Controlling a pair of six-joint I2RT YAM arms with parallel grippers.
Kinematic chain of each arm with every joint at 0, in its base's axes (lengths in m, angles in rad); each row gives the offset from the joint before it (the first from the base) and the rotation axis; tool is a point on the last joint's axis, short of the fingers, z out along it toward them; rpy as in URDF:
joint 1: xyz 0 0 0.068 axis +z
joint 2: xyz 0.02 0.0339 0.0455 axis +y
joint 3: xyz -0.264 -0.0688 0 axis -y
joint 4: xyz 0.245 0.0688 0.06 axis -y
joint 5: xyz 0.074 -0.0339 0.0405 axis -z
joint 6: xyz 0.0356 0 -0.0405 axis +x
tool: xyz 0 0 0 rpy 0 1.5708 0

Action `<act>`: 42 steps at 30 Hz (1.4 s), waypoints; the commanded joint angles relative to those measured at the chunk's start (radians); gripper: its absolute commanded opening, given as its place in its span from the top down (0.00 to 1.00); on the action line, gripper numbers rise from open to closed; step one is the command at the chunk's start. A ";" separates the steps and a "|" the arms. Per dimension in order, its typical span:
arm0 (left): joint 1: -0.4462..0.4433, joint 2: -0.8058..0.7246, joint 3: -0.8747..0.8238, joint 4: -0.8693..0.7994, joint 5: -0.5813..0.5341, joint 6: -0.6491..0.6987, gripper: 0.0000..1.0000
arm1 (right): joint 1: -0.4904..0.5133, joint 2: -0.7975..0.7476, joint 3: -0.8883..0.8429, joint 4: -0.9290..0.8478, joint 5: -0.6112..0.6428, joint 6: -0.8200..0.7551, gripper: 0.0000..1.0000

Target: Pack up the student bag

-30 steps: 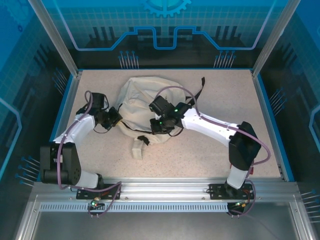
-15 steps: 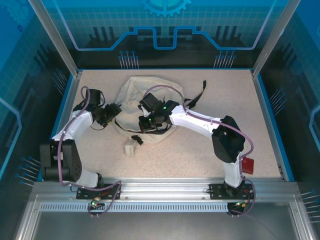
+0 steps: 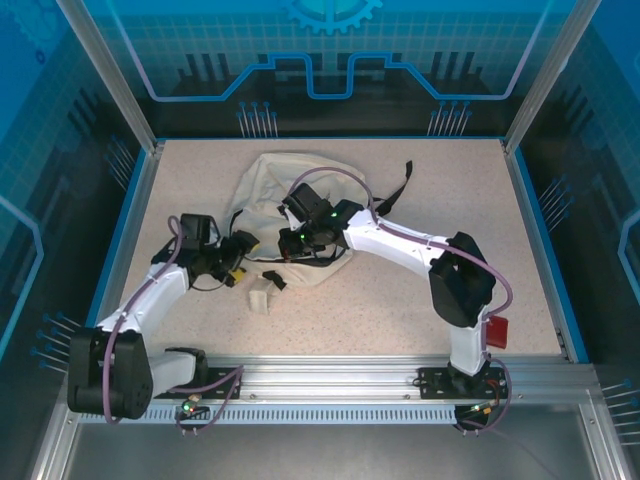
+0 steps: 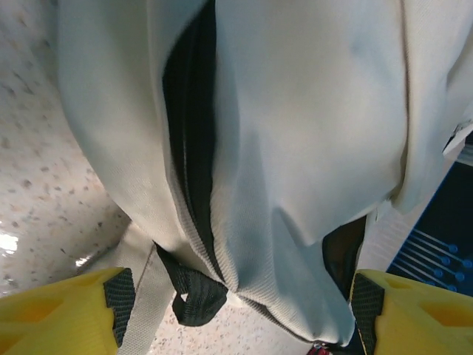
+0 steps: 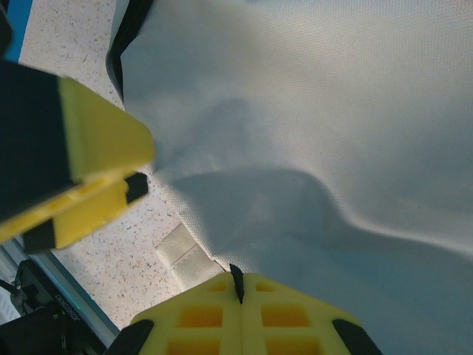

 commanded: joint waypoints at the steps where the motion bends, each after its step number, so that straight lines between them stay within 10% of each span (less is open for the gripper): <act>1: -0.031 -0.011 -0.051 0.153 0.057 -0.160 0.21 | -0.010 -0.048 -0.016 0.023 -0.005 0.012 1.00; 8: -0.083 0.024 -0.106 0.332 0.027 -0.272 0.29 | -0.012 -0.058 -0.029 0.025 -0.001 0.020 1.00; 26: -0.107 0.084 -0.081 0.321 -0.079 -0.271 0.91 | -0.011 -0.145 -0.064 -0.124 0.223 0.048 1.00; 42: -0.092 0.043 -0.063 0.182 -0.157 -0.173 1.00 | -0.098 -0.202 -0.179 -0.267 0.462 0.128 1.00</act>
